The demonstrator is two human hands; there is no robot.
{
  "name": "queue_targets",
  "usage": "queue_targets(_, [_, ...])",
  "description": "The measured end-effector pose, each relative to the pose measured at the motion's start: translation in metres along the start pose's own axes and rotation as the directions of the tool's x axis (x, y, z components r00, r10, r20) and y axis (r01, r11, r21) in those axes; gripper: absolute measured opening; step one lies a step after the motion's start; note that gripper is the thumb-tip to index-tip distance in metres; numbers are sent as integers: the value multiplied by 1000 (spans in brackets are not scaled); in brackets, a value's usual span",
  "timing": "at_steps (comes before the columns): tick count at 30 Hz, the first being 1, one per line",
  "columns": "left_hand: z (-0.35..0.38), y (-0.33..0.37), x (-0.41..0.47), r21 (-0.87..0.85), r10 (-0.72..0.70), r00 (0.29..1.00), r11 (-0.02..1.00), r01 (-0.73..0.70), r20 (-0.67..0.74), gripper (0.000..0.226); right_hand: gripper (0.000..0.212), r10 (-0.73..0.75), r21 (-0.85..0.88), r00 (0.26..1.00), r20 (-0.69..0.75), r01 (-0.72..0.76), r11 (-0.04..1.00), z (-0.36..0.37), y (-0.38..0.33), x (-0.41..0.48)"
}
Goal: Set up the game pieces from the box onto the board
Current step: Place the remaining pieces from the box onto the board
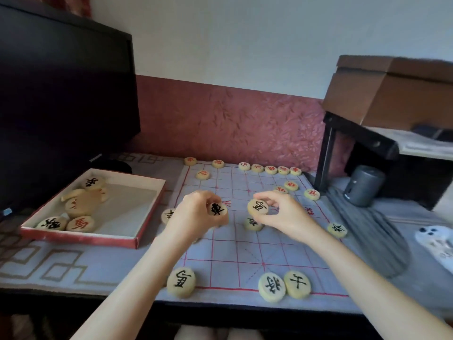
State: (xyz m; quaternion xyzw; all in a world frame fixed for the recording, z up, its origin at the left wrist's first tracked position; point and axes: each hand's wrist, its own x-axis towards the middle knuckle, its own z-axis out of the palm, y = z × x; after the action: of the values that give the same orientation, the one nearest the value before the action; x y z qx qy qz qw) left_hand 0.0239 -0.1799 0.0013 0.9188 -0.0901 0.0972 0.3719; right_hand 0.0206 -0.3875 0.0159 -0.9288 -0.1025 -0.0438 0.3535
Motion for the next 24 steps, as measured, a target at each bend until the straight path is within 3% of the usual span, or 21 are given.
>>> queue_targets(10, [66, 79, -20, -95, 165, 968, 984, -149, 191, 46, 44, 176, -77, 983, -57, -180, 981, -76, 84, -115])
queue_targets(19, [97, 110, -28, -93, 215, 938, 976, -197, 271, 49, 38, 178, -124, 984, 1, -177, 976, -71, 116, -150])
queue_targets(24, [104, 113, -31, -99, 238, 935, 971, -220, 264, 44, 37, 98, -208, 995, -27, -102, 973, -64, 119, -153])
